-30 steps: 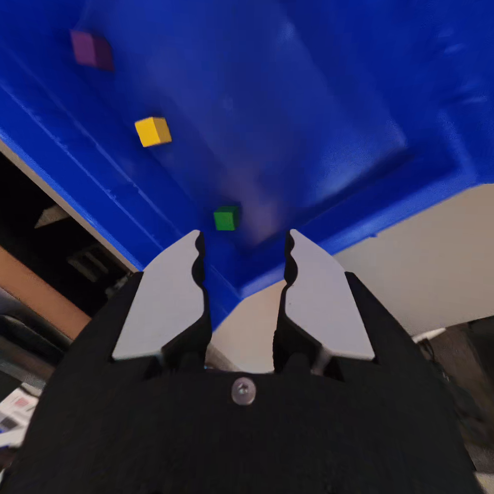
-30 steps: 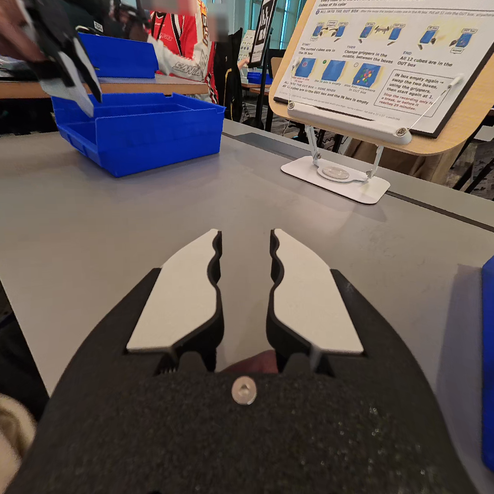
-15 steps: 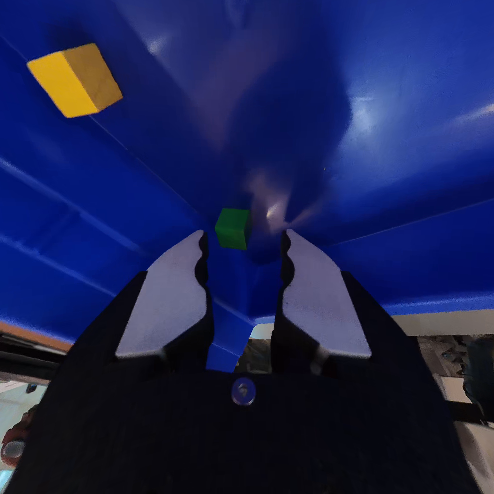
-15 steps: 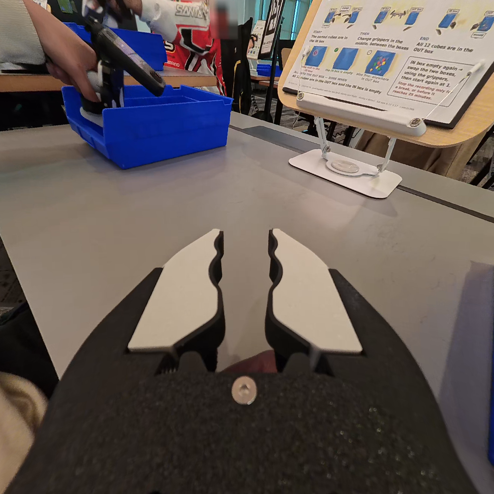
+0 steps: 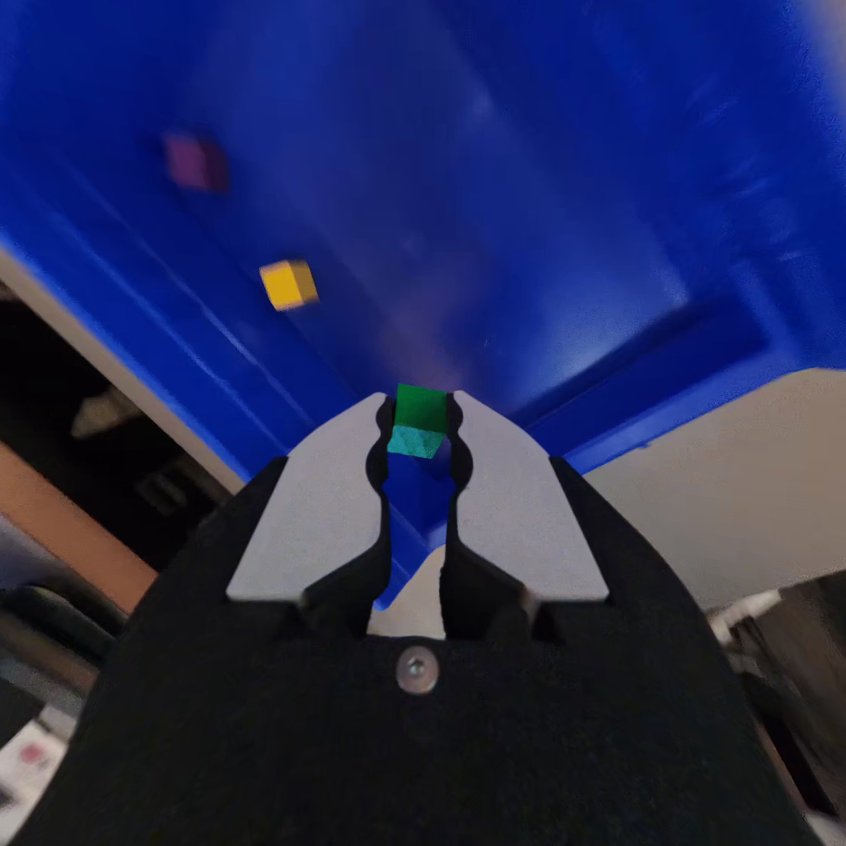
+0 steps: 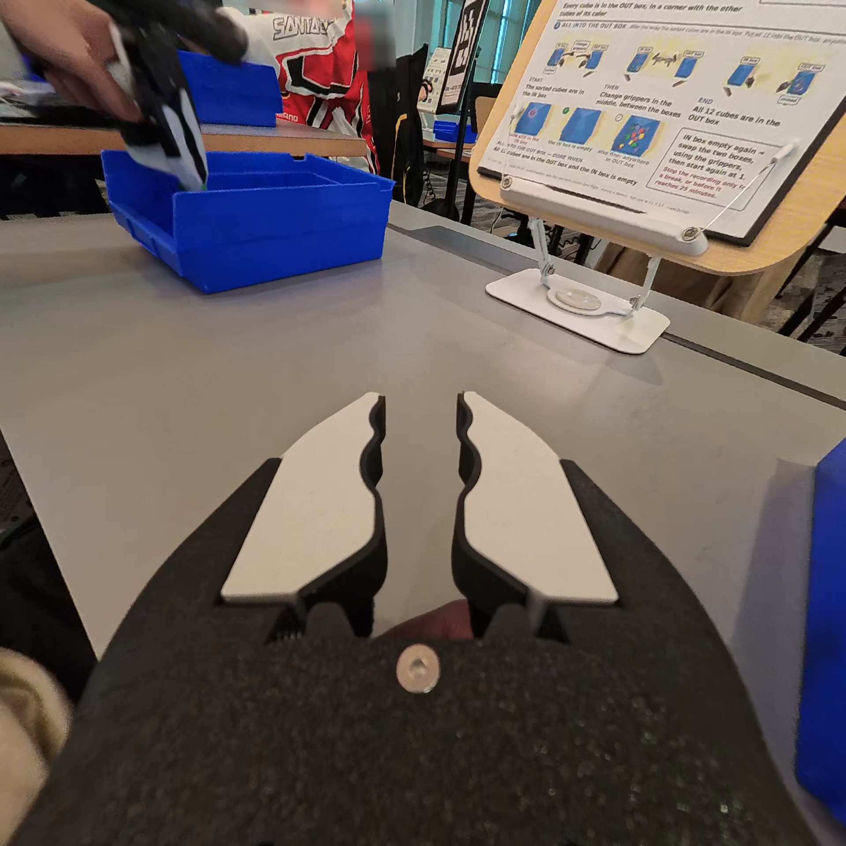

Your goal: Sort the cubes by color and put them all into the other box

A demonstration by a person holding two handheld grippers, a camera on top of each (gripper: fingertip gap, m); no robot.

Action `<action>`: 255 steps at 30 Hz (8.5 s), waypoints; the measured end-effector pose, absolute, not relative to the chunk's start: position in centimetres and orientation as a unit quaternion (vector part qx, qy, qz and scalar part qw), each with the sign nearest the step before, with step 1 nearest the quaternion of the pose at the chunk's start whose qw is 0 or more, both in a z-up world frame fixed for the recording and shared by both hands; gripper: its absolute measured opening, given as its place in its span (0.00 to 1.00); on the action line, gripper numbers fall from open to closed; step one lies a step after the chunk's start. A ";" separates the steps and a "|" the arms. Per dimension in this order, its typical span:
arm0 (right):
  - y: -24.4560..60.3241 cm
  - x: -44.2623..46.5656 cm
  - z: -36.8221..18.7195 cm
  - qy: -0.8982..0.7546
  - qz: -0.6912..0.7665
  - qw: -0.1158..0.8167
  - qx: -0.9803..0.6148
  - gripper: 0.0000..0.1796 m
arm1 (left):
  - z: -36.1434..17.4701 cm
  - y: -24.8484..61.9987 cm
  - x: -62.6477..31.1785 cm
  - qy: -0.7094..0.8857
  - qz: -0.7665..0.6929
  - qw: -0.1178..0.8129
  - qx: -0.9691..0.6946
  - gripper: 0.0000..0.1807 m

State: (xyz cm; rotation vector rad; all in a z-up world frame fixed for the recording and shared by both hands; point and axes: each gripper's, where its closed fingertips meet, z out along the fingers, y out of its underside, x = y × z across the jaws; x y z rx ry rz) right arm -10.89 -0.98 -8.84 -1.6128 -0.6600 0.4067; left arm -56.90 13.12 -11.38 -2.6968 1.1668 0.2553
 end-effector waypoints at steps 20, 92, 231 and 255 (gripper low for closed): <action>0.2 -9.3 -9.0 -0.253 0.336 0.590 -0.690 0.17 | -2.6 2.7 -29.8 0.387 -0.517 0.437 -0.626 0.12; 25.5 14.7 -18.9 -0.141 0.088 0.194 -0.967 0.13 | -11.1 -0.3 -26.0 0.256 -0.256 0.524 -0.771 0.36; 1.4 -12.5 -10.0 -0.197 0.410 0.510 -0.730 0.12 | -8.4 2.3 -26.6 0.227 -0.371 0.476 -0.764 0.41; 9.4 19.6 -14.8 -0.252 -0.029 0.128 -0.959 0.13 | -9.9 -0.9 -25.6 0.309 -0.315 0.474 -0.762 0.38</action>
